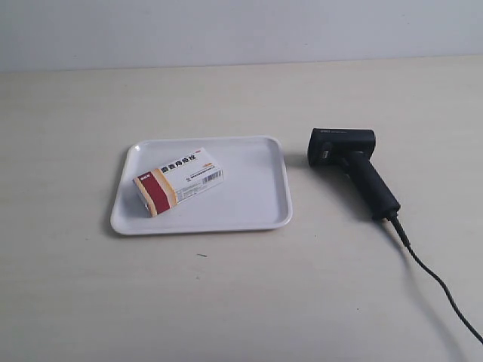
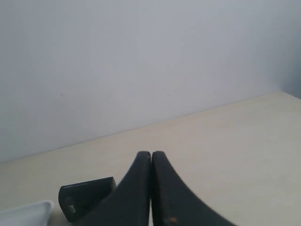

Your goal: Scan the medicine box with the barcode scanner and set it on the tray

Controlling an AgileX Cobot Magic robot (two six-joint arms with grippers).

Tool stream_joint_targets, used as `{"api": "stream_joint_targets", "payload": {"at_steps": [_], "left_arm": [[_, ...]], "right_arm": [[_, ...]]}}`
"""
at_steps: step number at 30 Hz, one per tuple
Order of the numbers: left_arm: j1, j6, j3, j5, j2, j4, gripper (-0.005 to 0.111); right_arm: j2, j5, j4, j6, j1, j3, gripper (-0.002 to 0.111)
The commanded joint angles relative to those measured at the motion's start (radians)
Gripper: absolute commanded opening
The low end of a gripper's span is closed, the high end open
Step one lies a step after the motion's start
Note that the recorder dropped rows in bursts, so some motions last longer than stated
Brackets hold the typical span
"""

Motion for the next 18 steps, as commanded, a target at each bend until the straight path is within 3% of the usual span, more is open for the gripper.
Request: {"api": "stream_joint_targets", "payload": {"at_steps": [1,18], "left_arm": [[0.002,0.002,0.0,-0.002,-0.006,-0.01,0.002],[0.002,0.002,0.0,-0.002,-0.006,-0.01,0.002]], "right_arm": [[-0.009,0.026,-0.058,-0.007,-0.008,0.005,0.0],[-0.009,0.045,-0.053,-0.005,-0.008,0.005,0.0]]}}
